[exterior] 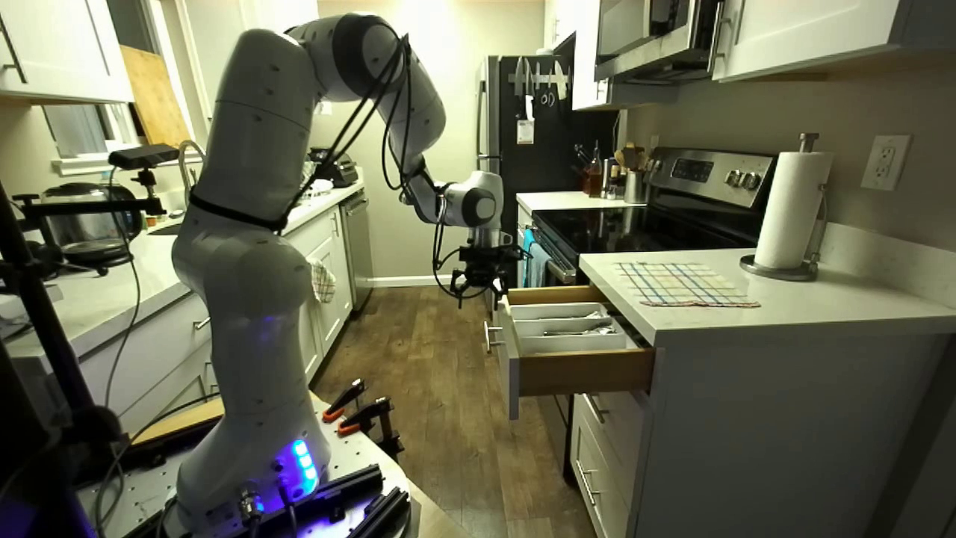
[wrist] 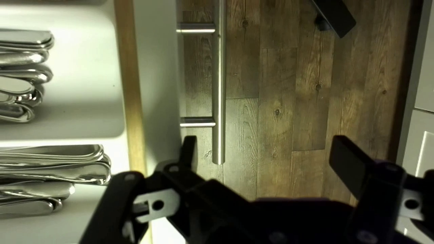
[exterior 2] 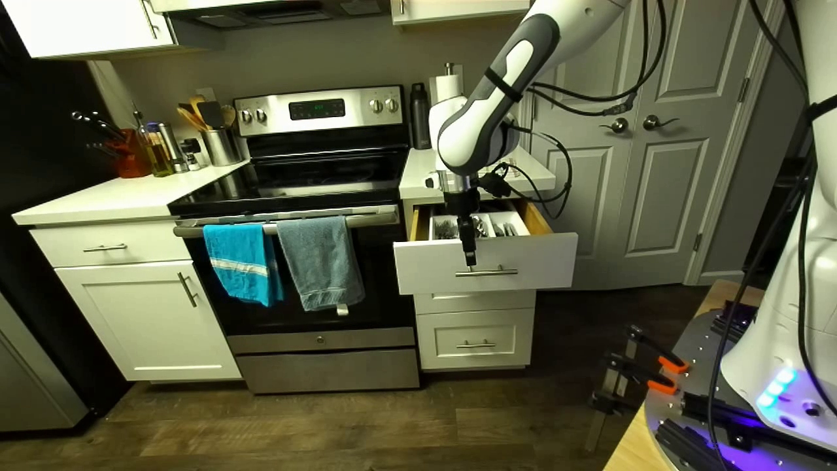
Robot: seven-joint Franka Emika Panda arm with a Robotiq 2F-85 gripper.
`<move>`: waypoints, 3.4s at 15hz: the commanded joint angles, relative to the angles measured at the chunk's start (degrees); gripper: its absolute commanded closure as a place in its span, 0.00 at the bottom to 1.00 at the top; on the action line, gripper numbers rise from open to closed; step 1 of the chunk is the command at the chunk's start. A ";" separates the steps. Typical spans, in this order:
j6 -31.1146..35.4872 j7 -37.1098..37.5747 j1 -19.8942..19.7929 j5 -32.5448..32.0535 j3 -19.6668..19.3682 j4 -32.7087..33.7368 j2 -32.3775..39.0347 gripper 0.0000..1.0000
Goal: Close the topmost drawer on the right.
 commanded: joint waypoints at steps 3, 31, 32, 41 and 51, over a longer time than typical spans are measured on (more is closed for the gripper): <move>1.51 0.46 -1.39 -5.59 -0.54 1.05 -0.73 0.00; 3.08 -0.04 -5.63 5.01 2.33 0.88 0.00 0.00; 3.29 0.00 -5.74 4.83 2.06 0.94 0.23 0.00; 5.84 0.23 -7.14 3.58 -0.83 1.07 -0.23 0.00; 6.17 -0.69 -9.55 3.33 -2.08 3.29 0.84 0.00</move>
